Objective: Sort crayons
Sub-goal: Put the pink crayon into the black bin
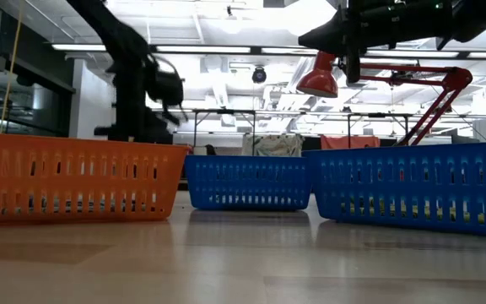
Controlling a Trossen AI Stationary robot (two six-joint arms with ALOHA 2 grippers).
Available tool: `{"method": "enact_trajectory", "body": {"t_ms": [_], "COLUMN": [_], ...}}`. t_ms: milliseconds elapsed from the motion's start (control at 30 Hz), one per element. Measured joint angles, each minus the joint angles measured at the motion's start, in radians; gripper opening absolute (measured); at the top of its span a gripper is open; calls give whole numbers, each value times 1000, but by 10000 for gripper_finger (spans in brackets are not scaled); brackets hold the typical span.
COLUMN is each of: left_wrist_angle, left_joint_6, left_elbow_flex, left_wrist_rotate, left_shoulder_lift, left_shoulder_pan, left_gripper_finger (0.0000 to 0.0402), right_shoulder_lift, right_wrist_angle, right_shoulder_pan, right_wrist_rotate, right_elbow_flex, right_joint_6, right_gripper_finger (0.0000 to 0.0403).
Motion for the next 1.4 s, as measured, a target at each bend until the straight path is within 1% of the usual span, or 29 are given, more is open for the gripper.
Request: {"method": "enact_trajectory", "body": {"t_ms": [200, 333, 400, 567, 833, 967, 1133, 1200, 1300, 1400], "left_wrist_angle": [13, 23, 45, 45, 49, 47, 70, 65, 65, 92], "left_joint_6": [64, 87, 111, 119, 119, 119, 106, 85, 68, 64], "left_elbow_flex": [0, 2, 2, 1, 1, 27, 43, 43, 40, 16], "left_wrist_rotate": [-4, -19, 2, 12, -8, -12, -28, -12, 56, 81], "left_shoulder_lift": [113, 134, 139, 138, 137, 136, 99, 85, 87, 86], "left_shoulder_pan": [53, 73, 77, 76, 74, 73, 69, 69, 69, 67], "left_gripper_finger": [142, 142, 142, 142, 142, 142, 142, 142, 142, 142], "right_shoulder_lift": [0, 0, 0, 0, 0, 0, 0, 0, 0, 0], "right_wrist_angle": [-5, -6, -6, -7, -7, -7, -7, -12, -33, -51], "right_shoulder_pan": [0, 0, 0, 0, 0, 0, 0, 0, 0, 0], "right_wrist_rotate": [0, 0, 0, 0, 2, 2, 1, 1, 1, 1], "right_elbow_flex": [0, 0, 0, 0, 0, 0, 0, 0, 0, 0], "right_joint_6": [0, 0, 0, 0, 0, 0, 0, 0, 0, 0], "right_gripper_finger": [0, 0, 0, 0, 0, 0, 0, 0, 0, 0]}}
